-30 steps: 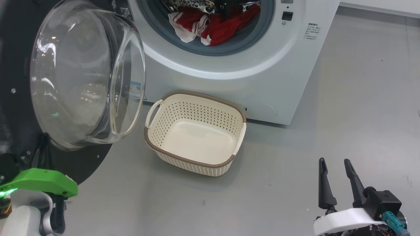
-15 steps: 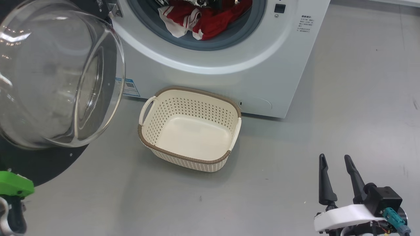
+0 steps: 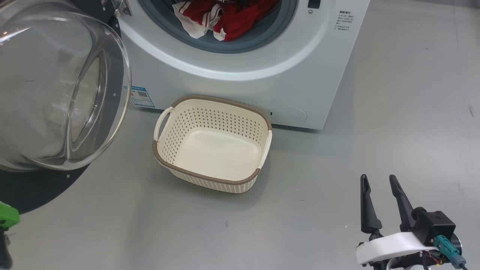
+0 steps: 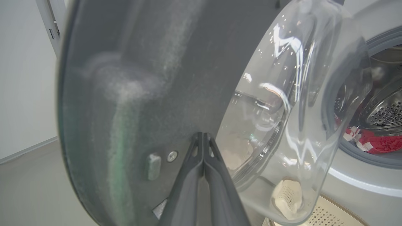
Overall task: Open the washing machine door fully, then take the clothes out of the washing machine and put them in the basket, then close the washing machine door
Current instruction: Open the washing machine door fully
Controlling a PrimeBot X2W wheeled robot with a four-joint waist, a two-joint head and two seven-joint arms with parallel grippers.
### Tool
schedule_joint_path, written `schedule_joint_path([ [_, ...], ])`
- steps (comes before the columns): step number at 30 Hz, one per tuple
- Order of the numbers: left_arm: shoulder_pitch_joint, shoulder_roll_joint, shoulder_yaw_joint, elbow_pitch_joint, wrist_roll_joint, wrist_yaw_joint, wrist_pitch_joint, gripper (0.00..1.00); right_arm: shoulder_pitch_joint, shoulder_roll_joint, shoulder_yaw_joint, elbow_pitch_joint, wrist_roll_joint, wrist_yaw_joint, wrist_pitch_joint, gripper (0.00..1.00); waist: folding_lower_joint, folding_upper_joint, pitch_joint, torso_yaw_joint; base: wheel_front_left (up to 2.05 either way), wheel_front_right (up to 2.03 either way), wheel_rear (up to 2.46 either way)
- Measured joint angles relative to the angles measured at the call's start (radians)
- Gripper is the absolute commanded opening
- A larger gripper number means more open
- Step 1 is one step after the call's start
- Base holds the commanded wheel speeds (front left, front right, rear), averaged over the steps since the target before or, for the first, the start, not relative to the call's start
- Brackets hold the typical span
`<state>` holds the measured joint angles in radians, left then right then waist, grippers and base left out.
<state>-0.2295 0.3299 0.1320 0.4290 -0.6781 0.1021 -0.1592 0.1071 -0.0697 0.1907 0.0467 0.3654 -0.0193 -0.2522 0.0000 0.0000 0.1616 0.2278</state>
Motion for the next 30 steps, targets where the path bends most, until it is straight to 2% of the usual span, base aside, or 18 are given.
schedule_joint_path([
  [16, -0.023, 0.004, -0.017, 0.036, 0.001, 0.002, -0.001, 0.00, -0.018, 0.000, -0.012, 0.018, 0.000, 0.000, 0.000, 1.00, 0.0000, 0.0000, -0.009, -0.009, 0.00, 0.00, 0.00],
  [30, -0.023, -0.049, -0.128, -0.067, 0.046, -0.045, -0.037, 0.00, -0.015, 0.004, -0.038, 0.024, 0.002, 0.000, 0.000, 1.00, 0.0000, 0.0000, -0.061, 0.015, 0.00, 0.00, 0.00],
])
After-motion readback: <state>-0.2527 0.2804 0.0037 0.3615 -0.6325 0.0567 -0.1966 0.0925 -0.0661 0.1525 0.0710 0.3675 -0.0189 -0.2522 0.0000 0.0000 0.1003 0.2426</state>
